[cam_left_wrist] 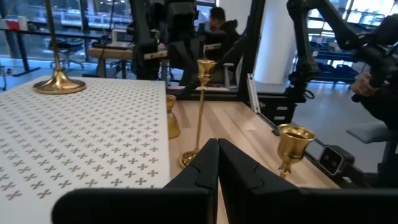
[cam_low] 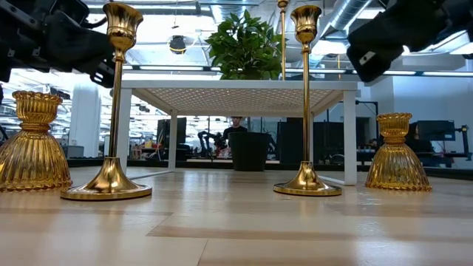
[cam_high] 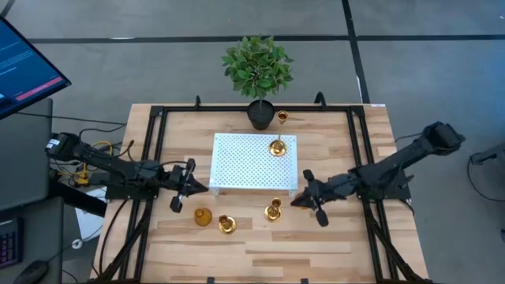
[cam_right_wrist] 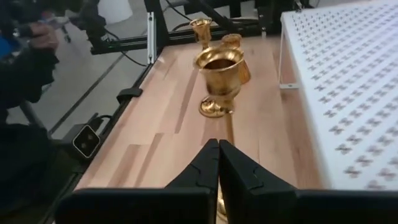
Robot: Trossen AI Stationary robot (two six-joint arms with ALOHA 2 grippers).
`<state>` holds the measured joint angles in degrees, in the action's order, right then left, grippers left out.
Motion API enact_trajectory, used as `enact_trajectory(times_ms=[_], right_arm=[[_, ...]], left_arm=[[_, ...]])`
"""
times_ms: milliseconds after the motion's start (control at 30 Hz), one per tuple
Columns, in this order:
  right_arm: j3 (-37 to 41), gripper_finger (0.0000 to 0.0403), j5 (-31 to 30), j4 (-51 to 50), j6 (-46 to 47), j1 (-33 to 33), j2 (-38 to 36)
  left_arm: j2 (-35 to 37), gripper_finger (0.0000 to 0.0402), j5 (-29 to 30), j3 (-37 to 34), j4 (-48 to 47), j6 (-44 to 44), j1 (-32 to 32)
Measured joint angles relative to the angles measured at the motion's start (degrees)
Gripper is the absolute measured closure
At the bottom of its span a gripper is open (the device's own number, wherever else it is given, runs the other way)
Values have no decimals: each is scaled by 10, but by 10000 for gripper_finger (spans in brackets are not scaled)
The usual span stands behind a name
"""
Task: Pick & Place candle stick holders
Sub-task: Put the right gold candle holder on the shelf
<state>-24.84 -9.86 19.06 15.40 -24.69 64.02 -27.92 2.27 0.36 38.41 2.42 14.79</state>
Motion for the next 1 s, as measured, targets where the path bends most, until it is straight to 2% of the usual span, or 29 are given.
enact_trajectory(times_ms=[133, 300, 533, 833, 1000], right_arm=[[0, 403, -79, 18, 8, -45, 24], [0, 403, -194, 18, 61, -99, 56], [-12, 403, -304, 63, 107, -151, 129], [-101, 403, -357, 54, 107, -162, 233], [-130, 403, -355, 22, 163, -162, 276]], left_arm=[[0, 394, -22, 0, 1, 0, 0], [0, 394, -30, 0, 2, 0, 0], [0, 394, -30, 0, 5, 0, 0], [0, 394, -30, 0, 5, 0, 0], [0, 394, -30, 0, 5, 0, 0]])
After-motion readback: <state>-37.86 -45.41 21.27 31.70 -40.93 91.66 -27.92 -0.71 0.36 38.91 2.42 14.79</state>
